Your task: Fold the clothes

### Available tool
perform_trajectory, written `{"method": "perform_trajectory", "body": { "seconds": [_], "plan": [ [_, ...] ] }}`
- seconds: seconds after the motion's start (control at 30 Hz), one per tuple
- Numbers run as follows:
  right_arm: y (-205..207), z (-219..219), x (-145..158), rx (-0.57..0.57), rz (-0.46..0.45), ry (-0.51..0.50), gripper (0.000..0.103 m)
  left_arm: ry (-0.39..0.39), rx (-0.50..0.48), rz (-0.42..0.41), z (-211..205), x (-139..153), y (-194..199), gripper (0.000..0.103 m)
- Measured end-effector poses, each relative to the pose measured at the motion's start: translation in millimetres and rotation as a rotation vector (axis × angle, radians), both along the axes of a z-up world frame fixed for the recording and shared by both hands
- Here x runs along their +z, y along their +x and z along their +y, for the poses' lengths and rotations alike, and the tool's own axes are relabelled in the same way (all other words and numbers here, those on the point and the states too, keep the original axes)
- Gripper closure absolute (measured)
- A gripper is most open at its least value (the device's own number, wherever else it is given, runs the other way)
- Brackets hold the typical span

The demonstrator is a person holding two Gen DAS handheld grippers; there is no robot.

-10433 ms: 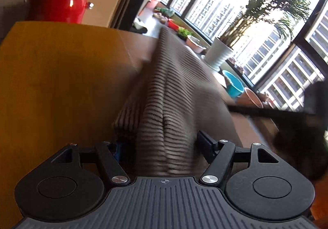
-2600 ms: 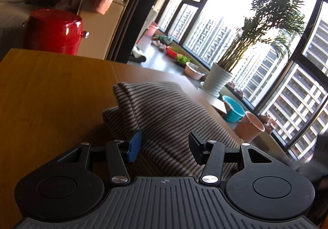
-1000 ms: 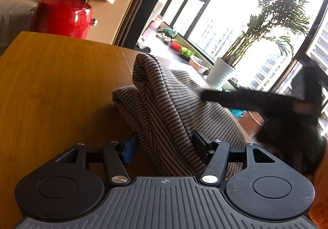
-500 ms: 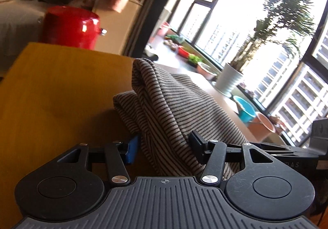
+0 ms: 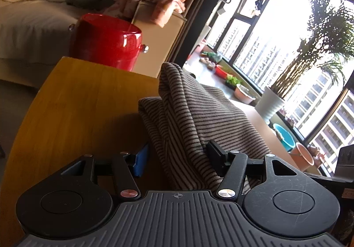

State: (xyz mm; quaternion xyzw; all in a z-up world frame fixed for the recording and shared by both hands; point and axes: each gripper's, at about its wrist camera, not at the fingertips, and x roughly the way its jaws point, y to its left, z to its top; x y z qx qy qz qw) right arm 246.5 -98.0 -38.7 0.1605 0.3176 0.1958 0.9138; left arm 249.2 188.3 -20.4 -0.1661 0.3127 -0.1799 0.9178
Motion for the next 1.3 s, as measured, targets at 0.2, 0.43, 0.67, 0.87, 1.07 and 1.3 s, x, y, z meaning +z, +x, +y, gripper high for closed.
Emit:
{"method": "perform_trajectory", "body": {
  "seconds": [0.2,0.43,0.67,0.87,1.07,1.3],
  "plan": [
    [-9,5,48,0.023,-0.171,-0.114,0.024,-0.009,-0.004,-0.001,1,-1,0,0.04],
    [47,49,82,0.161,-0.143,-0.201,0.055,-0.012,-0.005,-0.001,3,-2,0,0.039],
    [93,97,53,0.217,-0.038,-0.354,0.05,-0.017,0.025,0.005,8,-4,1,0.036],
    [41,51,70,0.134,-0.141,-0.276,0.022,-0.04,0.018,-0.001,10,-9,0,0.032],
    [-11,-4,40,0.034,-0.067,-0.217,0.02,-0.039,0.042,-0.006,8,-8,-4,0.03],
    [-43,-29,19,-0.056,-0.008,-0.13,0.0,0.012,0.118,-0.011,-2,11,-40,0.028]
  ]
}}
